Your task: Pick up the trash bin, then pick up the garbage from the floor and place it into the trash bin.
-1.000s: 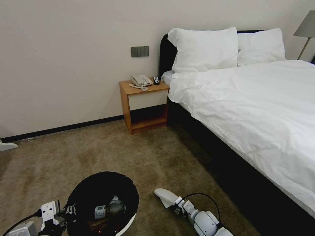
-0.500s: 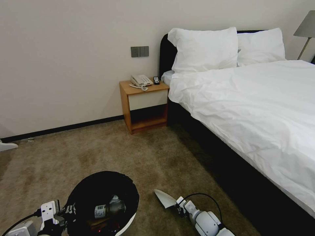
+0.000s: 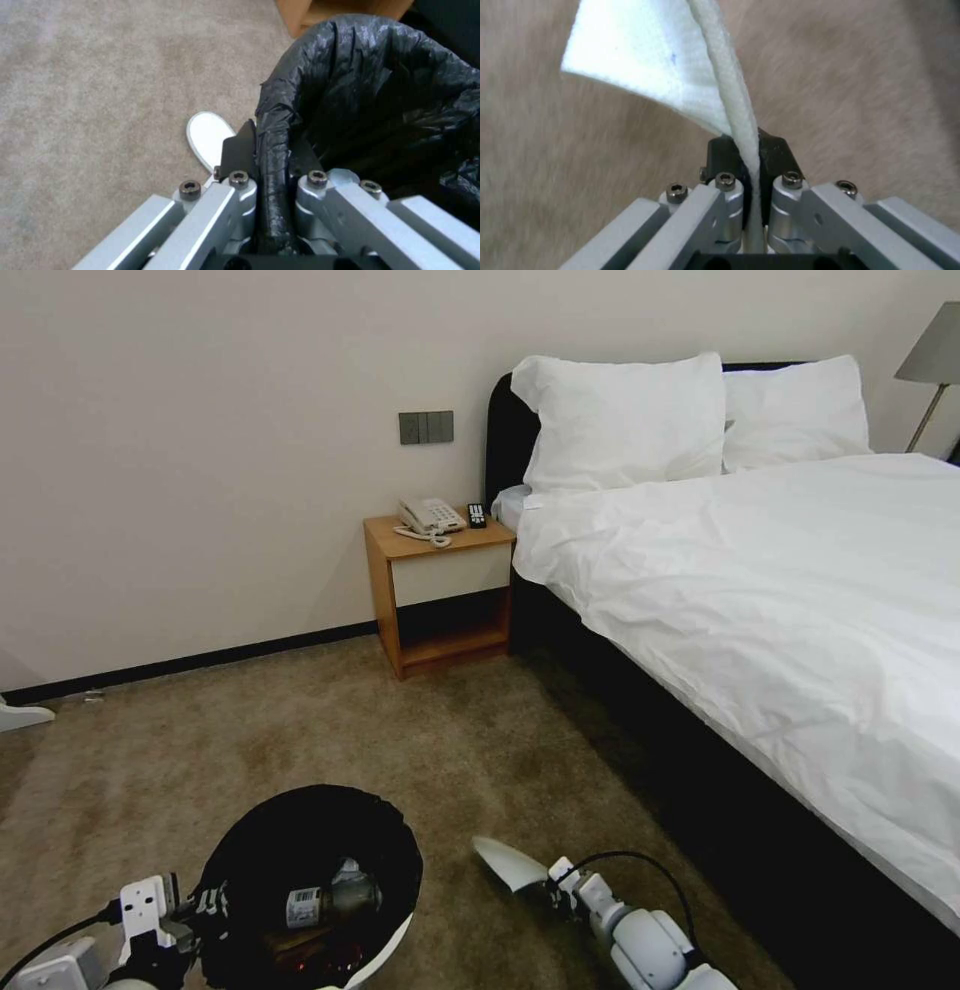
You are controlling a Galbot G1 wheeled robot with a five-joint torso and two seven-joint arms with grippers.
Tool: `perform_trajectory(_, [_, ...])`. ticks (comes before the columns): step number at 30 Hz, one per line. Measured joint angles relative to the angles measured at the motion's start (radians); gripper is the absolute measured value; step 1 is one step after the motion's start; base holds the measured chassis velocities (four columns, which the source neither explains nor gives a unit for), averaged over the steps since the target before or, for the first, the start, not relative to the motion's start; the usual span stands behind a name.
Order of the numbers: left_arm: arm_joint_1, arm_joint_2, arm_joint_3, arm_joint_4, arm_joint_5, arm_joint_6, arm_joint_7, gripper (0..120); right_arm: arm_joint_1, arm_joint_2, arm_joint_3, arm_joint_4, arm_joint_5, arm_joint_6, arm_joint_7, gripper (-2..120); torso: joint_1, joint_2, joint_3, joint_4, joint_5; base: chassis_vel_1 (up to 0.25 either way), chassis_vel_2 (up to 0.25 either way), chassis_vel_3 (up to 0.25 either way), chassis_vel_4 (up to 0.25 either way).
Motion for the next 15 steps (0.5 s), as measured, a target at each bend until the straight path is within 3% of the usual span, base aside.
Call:
perform_trajectory(10, [-0.049, 0.048, -0.011, 0.008, -0.053, 0.021, -0.013, 4, -0.035, -0.030, 0.112, 0.220, 0.226, 0.096, 0.011, 1, 0.000, 0.000, 0.000, 0.0002, 0.0000, 0.000, 0.000, 0.000, 0.000])
perform_trajectory(15, [-0.075, 0.079, -0.023, 0.023, -0.084, 0.028, -0.018, 4, -0.023, -0.065, 0.130, 0.355, 0.417, 0.191, -0.004, 1, 0.000, 0.000, 0.000, -0.0002, 0.0000, 0.000, 0.000, 0.000, 0.000])
